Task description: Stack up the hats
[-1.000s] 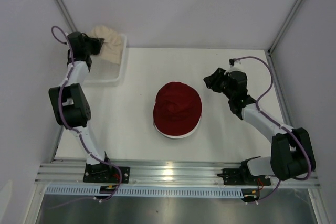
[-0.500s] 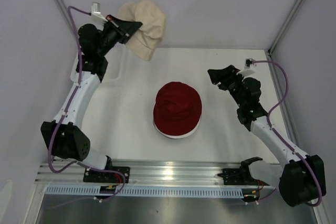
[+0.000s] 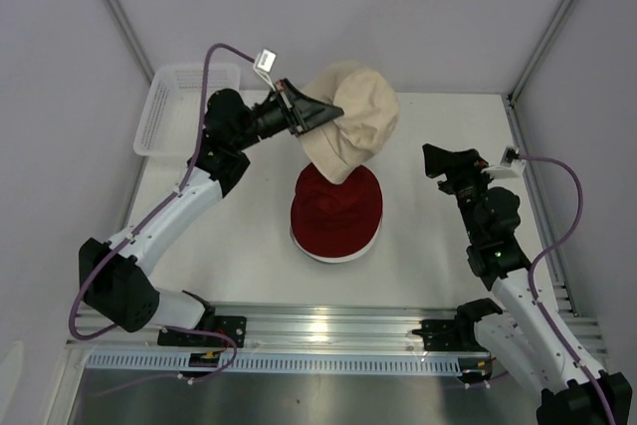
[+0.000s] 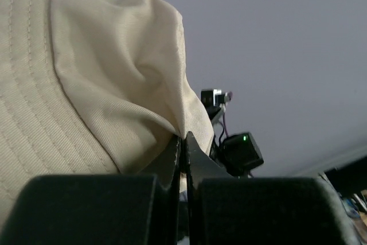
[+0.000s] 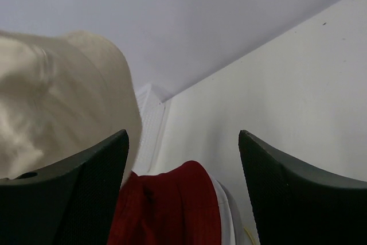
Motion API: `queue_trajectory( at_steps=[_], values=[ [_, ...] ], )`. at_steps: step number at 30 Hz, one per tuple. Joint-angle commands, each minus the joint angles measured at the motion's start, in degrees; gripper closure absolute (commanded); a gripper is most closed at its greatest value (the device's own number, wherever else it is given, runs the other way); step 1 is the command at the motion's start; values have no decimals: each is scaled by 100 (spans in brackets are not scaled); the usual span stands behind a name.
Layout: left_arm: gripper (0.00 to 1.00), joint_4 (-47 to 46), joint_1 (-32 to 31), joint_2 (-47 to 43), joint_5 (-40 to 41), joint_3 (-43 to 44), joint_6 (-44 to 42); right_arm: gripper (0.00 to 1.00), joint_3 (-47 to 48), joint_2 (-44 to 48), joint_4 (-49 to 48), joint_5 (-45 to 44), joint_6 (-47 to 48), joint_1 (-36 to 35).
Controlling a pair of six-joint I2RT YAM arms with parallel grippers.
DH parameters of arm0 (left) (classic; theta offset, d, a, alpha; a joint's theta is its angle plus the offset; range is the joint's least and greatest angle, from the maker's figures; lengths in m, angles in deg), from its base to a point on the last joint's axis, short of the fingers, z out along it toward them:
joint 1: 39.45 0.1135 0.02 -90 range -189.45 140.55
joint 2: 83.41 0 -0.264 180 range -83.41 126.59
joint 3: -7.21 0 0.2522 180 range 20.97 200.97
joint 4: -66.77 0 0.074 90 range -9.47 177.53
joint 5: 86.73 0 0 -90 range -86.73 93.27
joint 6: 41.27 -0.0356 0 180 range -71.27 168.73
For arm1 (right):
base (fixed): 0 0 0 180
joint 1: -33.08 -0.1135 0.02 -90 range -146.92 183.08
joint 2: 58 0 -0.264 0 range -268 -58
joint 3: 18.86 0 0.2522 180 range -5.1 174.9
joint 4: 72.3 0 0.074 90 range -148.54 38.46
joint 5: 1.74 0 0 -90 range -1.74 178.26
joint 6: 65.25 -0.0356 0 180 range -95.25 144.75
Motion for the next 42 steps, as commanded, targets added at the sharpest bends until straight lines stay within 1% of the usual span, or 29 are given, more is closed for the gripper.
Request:
queue_trajectory(
  at_steps=[1,4,9,17,22,24,26,27,28,29,31,32,33,35,36,37,38,41,42],
  values=[
    [99,-897,-329,-153,-414,-563,381,19,-265,384,-38,-707,-161,28],
    [99,-977,-505,-126,-643,-608,470,19,-187,420,40,-628,-11,36],
    [99,-960,-751,-328,-792,-600,496,18,-99,121,120,-374,-37,45],
    [99,-1118,-786,-978,-661,-907,716,17,-107,121,155,-364,-2,45],
    [99,-968,-778,-1014,-863,-801,918,17,-142,104,190,-408,7,45],
    [99,-1056,-778,-1005,-837,-942,1058,17,-160,95,173,-391,-37,45],
    [99,-1232,-778,-962,-740,-1327,1033,17,-169,104,155,-330,-20,45],
    [99,-1189,-778,-961,-696,-1329,972,17,-169,104,164,-295,-2,45],
    [99,-1006,-752,-935,-635,-1538,866,17,-151,104,164,-251,7,45],
    [99,-873,-743,-944,-426,-1618,770,17,-151,112,146,-128,24,45],
    [99,-618,-742,-1083,-100,-1890,287,17,-151,130,111,56,77,54],
    [99,-95,-743,-1154,363,-1979,103,17,-160,130,85,249,77,45],
    [99,154,-743,-1233,594,-2006,-265,17,-169,130,50,364,68,45],
    [99,689,-743,-1522,1225,-2102,-557,17,-221,78,-108,793,42,45],
    [99,823,-743,-1628,1412,-2146,-793,17,-230,51,-135,900,50,45],
    [99,955,-751,-1742,1605,-2173,-909,17,-239,7,-161,997,51,45],
    [99,1243,-751,-1961,1998,-2190,-1119,17,-274,-71,-179,1154,42,54],
    [99,1641,-760,-2348,2537,-2208,-1384,17,-336,-230,-293,1471,-2,45],
    [99,1772,-760,-2437,2834,-2251,-1524,17,-336,-370,-302,1533,-37,45]
  ],
)
